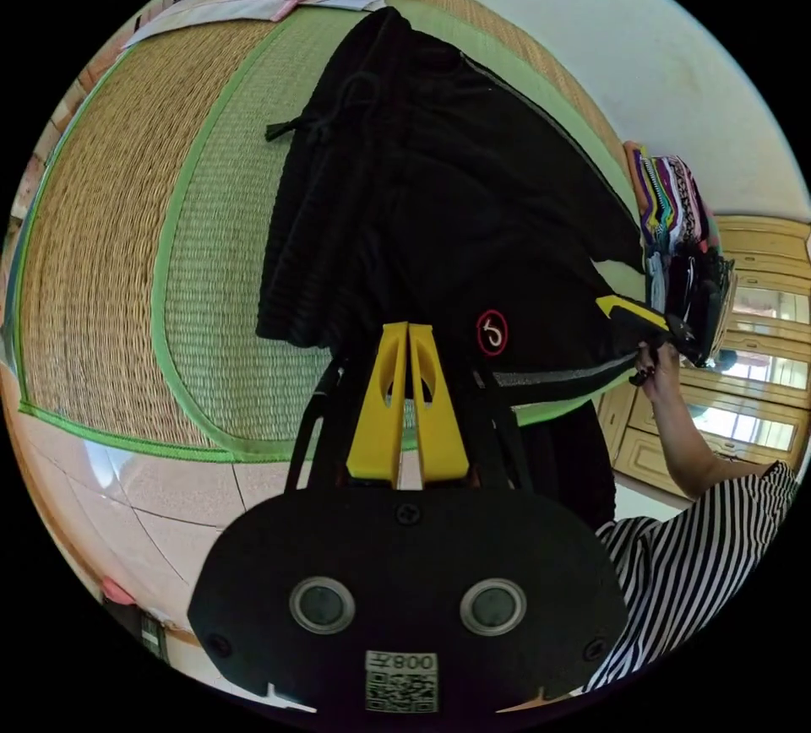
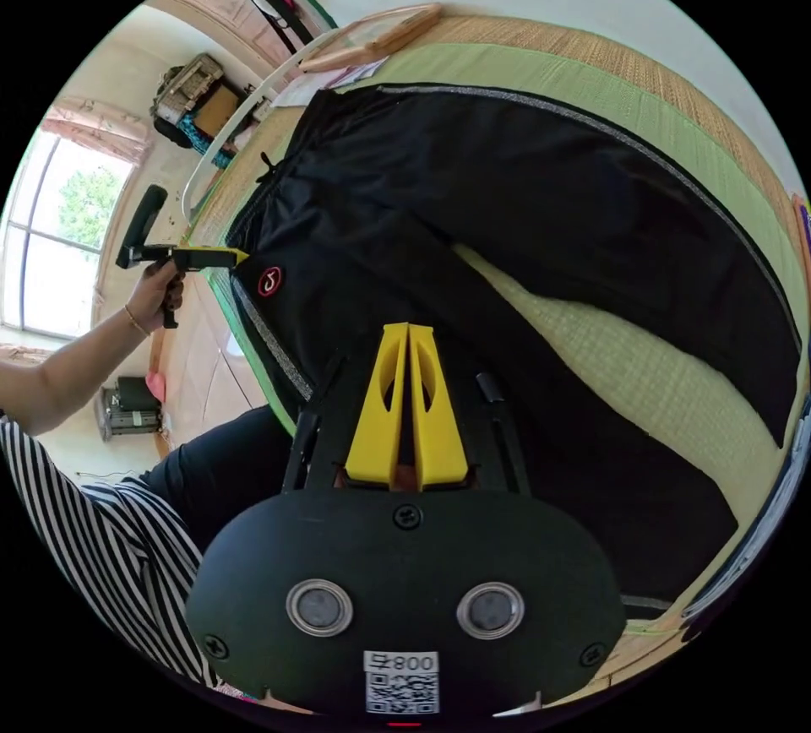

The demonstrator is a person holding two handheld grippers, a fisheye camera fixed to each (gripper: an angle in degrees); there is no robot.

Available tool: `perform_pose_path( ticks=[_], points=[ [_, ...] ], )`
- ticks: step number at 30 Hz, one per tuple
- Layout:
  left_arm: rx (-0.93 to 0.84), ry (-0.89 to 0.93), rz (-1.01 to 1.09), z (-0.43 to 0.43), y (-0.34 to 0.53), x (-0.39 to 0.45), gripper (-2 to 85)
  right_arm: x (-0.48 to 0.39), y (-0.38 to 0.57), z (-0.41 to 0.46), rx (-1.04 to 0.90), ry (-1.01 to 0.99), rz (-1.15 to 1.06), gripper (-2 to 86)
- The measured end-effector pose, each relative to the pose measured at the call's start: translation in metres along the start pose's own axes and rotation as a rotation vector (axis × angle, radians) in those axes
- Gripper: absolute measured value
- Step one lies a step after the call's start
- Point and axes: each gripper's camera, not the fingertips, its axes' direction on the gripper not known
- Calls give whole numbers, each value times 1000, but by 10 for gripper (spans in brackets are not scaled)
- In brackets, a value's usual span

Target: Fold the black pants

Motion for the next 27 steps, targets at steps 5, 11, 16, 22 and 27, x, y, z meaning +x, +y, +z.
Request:
perform_pose_path(
  ticks=[5, 11, 16, 22, 27],
  points=[
    [-34, -63, 45, 5, 10, 12, 0, 4, -20, 2, 18, 30, 18, 0],
    [30, -84, 94, 6, -1, 41, 0, 22, -53, 18, -46, 123, 44, 0],
    [93, -66, 127, 7, -25, 65, 0, 46, -75, 23, -79, 105, 67, 0],
    [87, -99, 142, 22, -69, 94, 1, 49, -70, -1, -31, 106, 27, 1],
    [78, -112, 117, 35, -95, 110, 0, 48, 5, -38, 53, 60, 47, 1]
  ],
)
